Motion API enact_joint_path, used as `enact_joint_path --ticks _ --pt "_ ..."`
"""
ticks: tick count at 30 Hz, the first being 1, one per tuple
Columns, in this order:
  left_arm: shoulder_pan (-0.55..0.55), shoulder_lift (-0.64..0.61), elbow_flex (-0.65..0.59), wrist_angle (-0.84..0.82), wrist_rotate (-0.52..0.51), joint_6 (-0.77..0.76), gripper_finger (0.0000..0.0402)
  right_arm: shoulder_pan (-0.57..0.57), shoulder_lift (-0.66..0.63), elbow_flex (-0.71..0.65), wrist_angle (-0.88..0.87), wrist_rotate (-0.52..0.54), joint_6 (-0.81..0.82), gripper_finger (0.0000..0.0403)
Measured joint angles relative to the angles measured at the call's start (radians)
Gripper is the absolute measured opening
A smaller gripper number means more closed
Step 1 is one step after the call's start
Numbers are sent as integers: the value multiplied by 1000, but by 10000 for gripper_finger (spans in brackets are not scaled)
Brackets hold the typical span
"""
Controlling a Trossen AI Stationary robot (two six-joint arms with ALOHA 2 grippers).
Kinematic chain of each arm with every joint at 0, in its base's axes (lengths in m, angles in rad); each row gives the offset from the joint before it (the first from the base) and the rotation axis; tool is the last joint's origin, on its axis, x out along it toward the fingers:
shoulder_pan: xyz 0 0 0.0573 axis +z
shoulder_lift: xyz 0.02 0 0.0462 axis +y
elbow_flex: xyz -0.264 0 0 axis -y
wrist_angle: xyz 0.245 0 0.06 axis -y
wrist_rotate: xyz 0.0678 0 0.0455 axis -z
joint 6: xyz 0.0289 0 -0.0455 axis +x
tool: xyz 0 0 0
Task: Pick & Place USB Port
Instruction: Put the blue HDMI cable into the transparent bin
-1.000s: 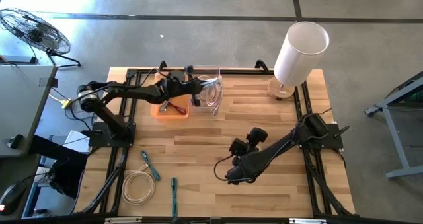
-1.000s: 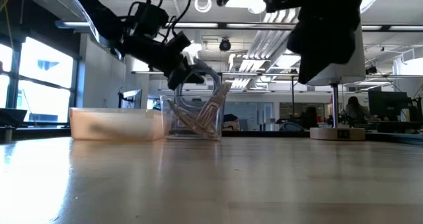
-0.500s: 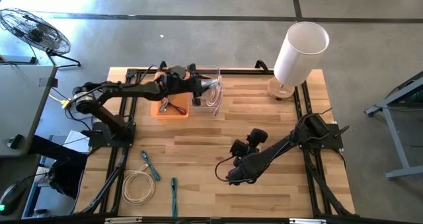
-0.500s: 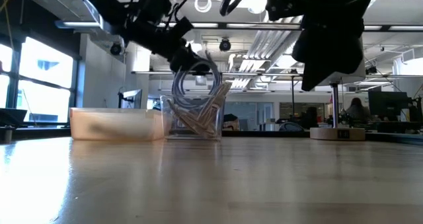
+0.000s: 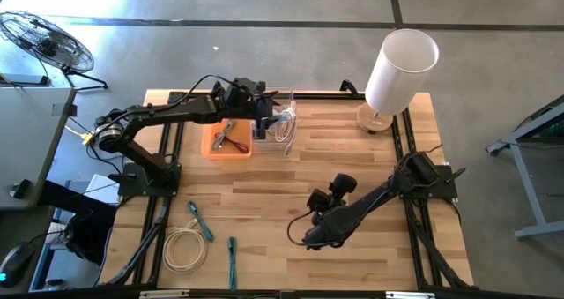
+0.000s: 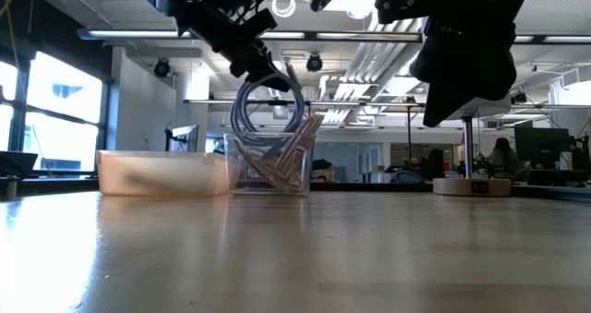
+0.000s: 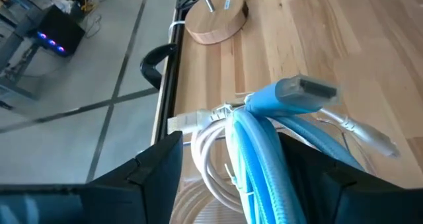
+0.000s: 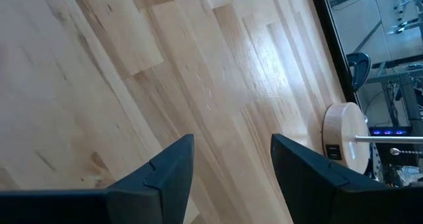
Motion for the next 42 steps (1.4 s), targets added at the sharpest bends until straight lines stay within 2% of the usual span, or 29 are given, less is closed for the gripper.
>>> enact_joint_path --ticks 10,14,16,21,24,27,32,39,42 --pt "-20 21 0 -23 4 -18 228 25 0 0 11 0 4 192" --pt "-39 35 0 -4 -30 -18 228 35 0 0 15 0 5 192" --pt "-45 35 0 21 -65 -19 228 40 0 0 18 0 6 192" --pt "-71 34 0 42 -228 -30 228 53 0 0 21 0 12 192" --pt "-78 34 0 45 -263 -5 228 61 0 0 21 0 16 192" --pt "-77 34 0 57 -263 39 228 65 0 0 21 3 16 192" --pt "-90 34 0 44 -247 -105 228 66 0 0 20 4 16 192" --pt "-89 34 0 46 -140 -88 228 77 0 0 21 10 16 192" --pt "-91 34 0 53 -130 -88 228 83 0 0 20 11 17 192"
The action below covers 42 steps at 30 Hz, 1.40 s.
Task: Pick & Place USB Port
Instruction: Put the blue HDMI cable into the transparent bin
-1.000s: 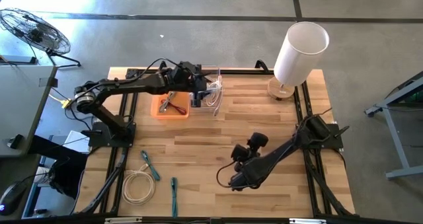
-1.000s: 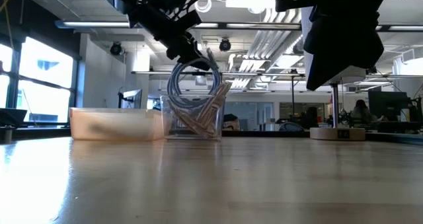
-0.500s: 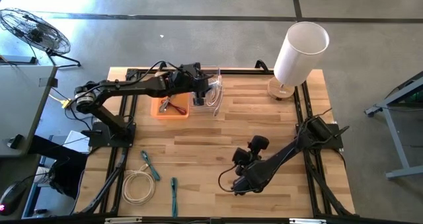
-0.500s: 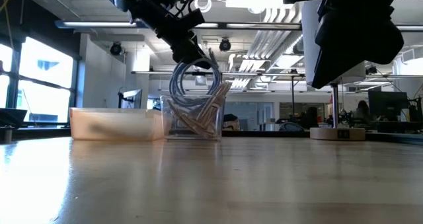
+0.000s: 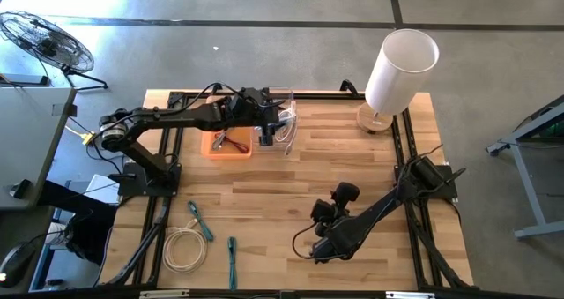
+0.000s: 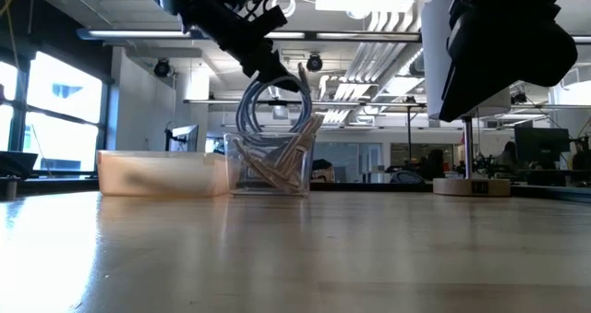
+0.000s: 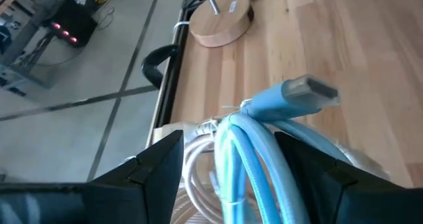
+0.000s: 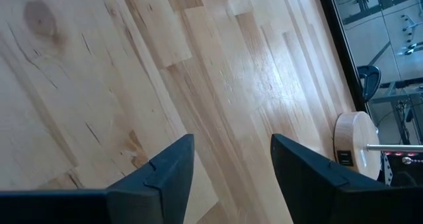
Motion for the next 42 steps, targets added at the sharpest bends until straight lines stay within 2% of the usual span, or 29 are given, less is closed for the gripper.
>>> enact_joint_path --ticks 5,9,15,19,26,33,42 --pt "-7 0 0 0 -24 -5 228 6 0 0 0 -5 7 180" --pt "-7 0 0 -3 -6 55 227 9 0 0 3 -4 7 156" --pt "-7 0 0 -28 -1 20 229 10 0 0 5 6 11 130" --pt "-15 0 0 -93 -18 26 249 17 0 0 8 1 10 131" --pt "-60 0 0 -95 -9 96 294 22 0 0 13 0 7 129" --pt "-74 0 19 -63 -79 108 336 21 0 0 34 -12 6 130" --pt "-72 0 123 -95 -73 131 347 21 0 0 36 -36 6 129"
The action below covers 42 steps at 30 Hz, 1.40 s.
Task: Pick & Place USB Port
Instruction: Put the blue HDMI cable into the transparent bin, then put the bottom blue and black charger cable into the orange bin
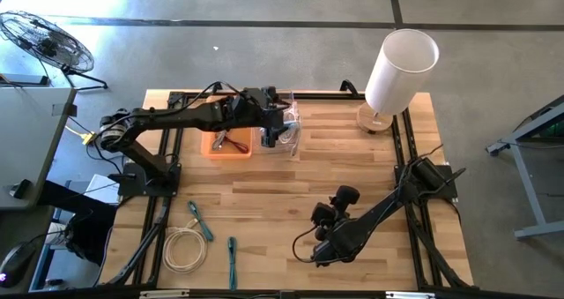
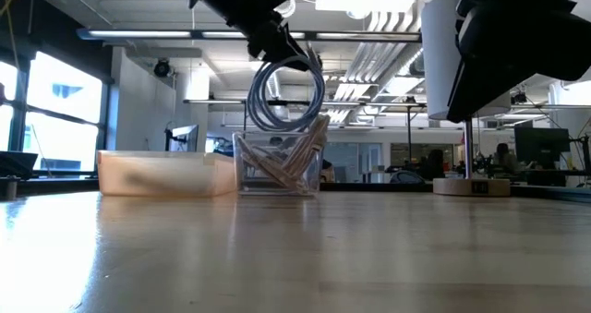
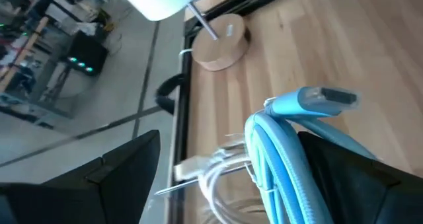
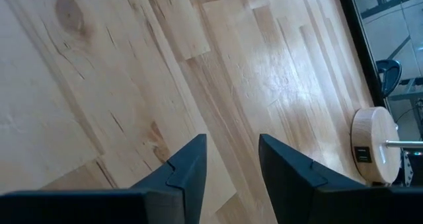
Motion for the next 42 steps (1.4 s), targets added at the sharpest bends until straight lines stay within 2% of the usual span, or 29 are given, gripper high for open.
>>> enact_joint_path --ticks 5,7,12,16,22,25,29,35,40,42 --pt "1 0 31 -13 -69 95 347 1 0 0 0 -3 0 129" --pt "1 0 31 -16 -89 90 347 1 0 0 0 -3 0 129" --pt "1 0 31 -24 -107 -195 347 5 0 0 0 -1 -15 129" --pt "19 -5 31 -82 -146 -314 347 5 0 0 0 -6 -19 129" --pt "135 -10 30 -237 39 -607 347 5 0 0 12 -16 -19 129" --pt "169 -2 28 -263 79 -756 347 5 0 0 14 -17 -19 129" --pt "184 -2 27 -223 121 -837 347 5 0 0 14 -26 -23 129" --pt "177 -7 28 -120 142 -911 347 6 0 0 21 -48 -23 129" --pt "169 -18 28 -97 176 -851 347 12 0 0 26 -49 -26 129" --pt "171 -35 28 -92 221 -835 347 16 0 0 26 -49 -26 129"
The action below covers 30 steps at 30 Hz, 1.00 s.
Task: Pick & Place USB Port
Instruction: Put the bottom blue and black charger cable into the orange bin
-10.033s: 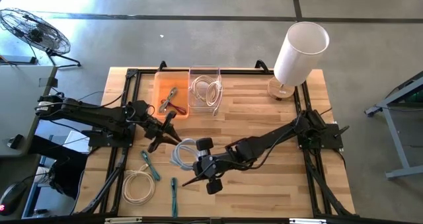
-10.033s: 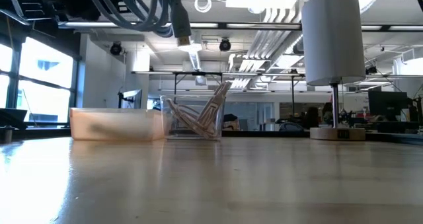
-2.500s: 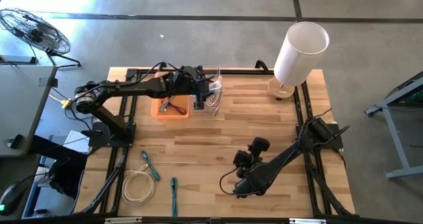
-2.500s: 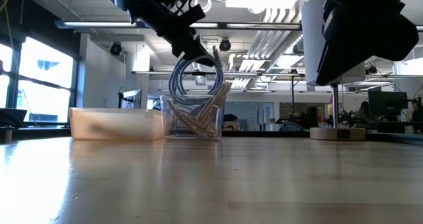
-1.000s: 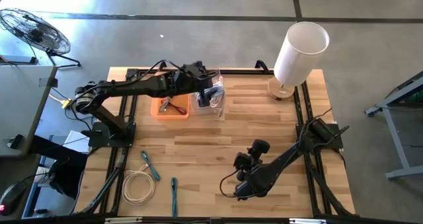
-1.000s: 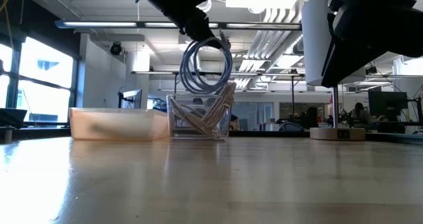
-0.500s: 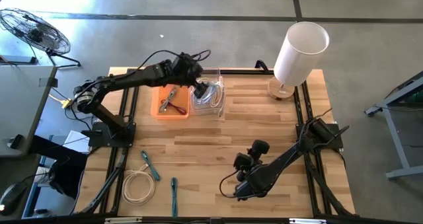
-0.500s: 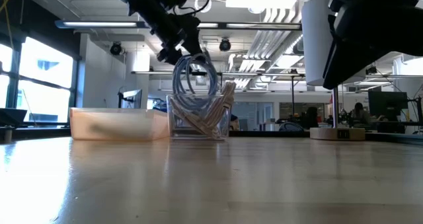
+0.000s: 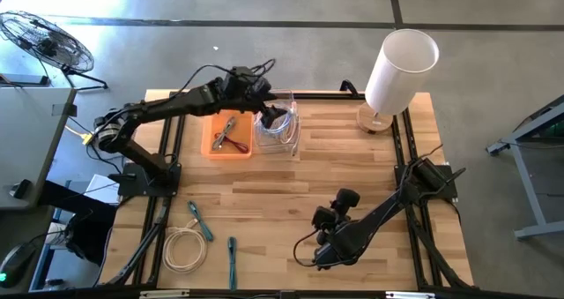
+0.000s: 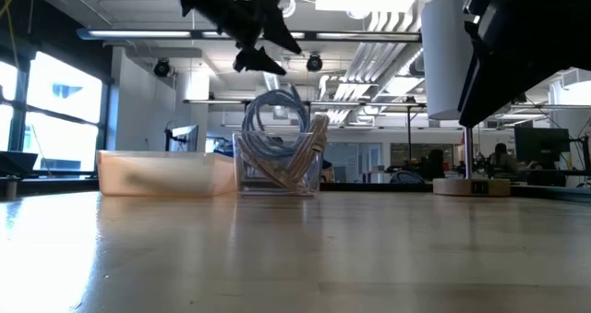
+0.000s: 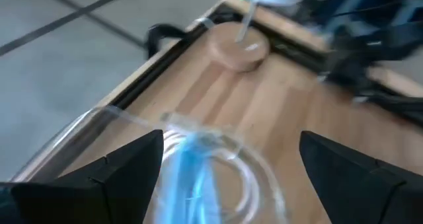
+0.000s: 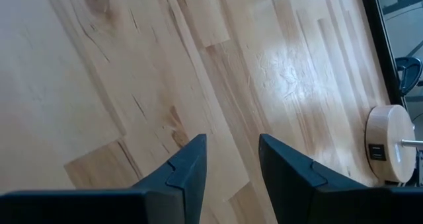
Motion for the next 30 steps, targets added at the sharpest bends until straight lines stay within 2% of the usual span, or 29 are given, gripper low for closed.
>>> enact_joint_path --ticks 3,6,7,9,11,15,20,26,30 --pt "-21 -41 0 7 162 86 347 8 0 0 0 0 -15 129" --pt "-75 -111 0 -41 340 268 347 14 0 0 -1 5 -25 129" --pt "-102 -140 0 -70 375 323 347 16 0 0 -1 11 -26 129" --pt "-167 -202 0 -164 373 403 347 18 0 0 -1 29 -27 129" --pt "-250 -258 0 -265 283 449 347 17 0 0 -1 46 -32 129" --pt "-434 -349 0 -467 23 487 347 10 0 0 -1 55 -46 129" --pt "-657 -410 0 -666 -244 367 347 -7 0 0 8 55 -70 129" --pt "-889 -420 -1 -849 -435 161 347 -33 0 0 31 54 -83 129" --pt "-997 -414 -50 -888 -524 66 347 -39 0 0 42 51 -93 129"
